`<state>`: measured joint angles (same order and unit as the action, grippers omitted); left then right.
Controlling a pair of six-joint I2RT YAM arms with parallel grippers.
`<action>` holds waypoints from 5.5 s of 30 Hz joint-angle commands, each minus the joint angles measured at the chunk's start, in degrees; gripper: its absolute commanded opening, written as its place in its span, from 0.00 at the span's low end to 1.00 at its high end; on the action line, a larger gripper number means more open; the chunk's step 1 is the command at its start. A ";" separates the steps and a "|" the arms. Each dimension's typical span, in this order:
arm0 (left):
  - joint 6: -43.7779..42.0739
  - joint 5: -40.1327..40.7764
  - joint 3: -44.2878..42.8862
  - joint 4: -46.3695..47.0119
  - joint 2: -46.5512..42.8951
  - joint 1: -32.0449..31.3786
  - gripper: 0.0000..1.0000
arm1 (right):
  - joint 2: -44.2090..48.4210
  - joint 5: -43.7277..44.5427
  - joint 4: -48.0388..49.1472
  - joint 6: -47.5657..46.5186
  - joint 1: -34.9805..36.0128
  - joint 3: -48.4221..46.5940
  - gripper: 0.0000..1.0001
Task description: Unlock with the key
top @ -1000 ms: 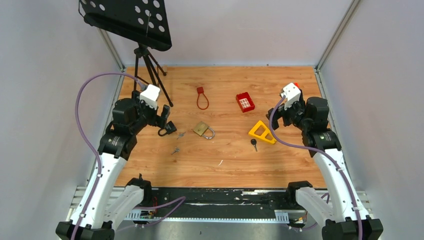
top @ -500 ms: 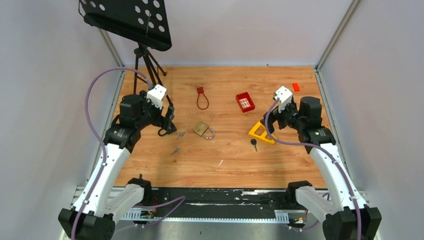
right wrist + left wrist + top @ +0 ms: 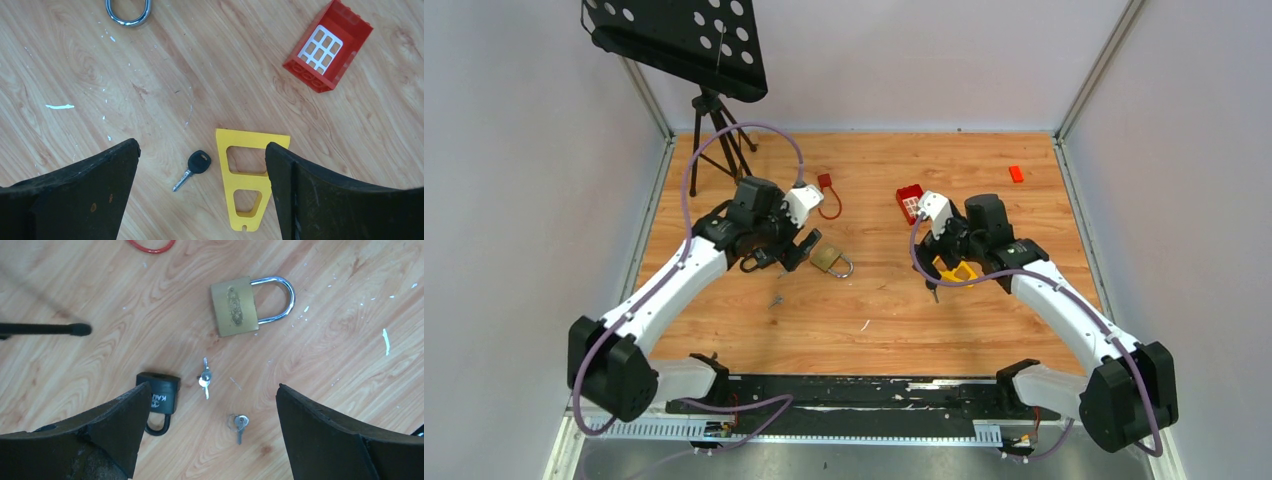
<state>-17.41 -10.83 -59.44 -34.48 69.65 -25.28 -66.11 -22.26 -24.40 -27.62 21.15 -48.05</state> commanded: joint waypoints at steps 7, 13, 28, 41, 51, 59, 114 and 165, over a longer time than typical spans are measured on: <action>3.46 6.24 -10.74 3.32 18.74 -7.35 1.00 | 1.42 2.49 2.04 -2.14 0.10 0.47 0.98; 7.05 7.46 -17.69 -0.59 30.40 -8.50 0.99 | 1.63 2.03 1.99 -2.25 -1.06 0.67 0.97; 6.83 7.69 -19.57 -1.18 39.15 -13.05 0.96 | 2.21 2.02 2.25 -2.72 -2.74 1.21 0.96; 3.02 10.67 -18.25 -1.04 37.22 -17.00 0.95 | 2.30 2.18 2.34 -3.09 -2.78 1.37 0.97; 1.24 15.63 -15.97 0.85 33.28 -17.00 0.98 | 1.86 2.48 2.36 -3.29 -2.86 1.38 0.96; 5.23 24.46 -16.89 3.69 36.61 -17.96 0.98 | 1.48 2.50 2.25 -3.24 -2.87 1.30 0.96; -0.30 25.16 -17.52 -0.15 40.39 -22.27 0.81 | 1.85 2.33 1.83 -3.84 -3.66 1.36 0.97; -20.00 0.15 -7.43 -7.49 35.08 14.73 0.77 | 0.18 3.01 1.71 -4.09 -3.73 1.29 0.97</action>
<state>-34.11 -7.97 -68.18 -43.66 104.09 -10.79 -65.65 -19.53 -24.14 -31.22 17.80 -46.74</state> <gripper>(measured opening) 0.836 0.967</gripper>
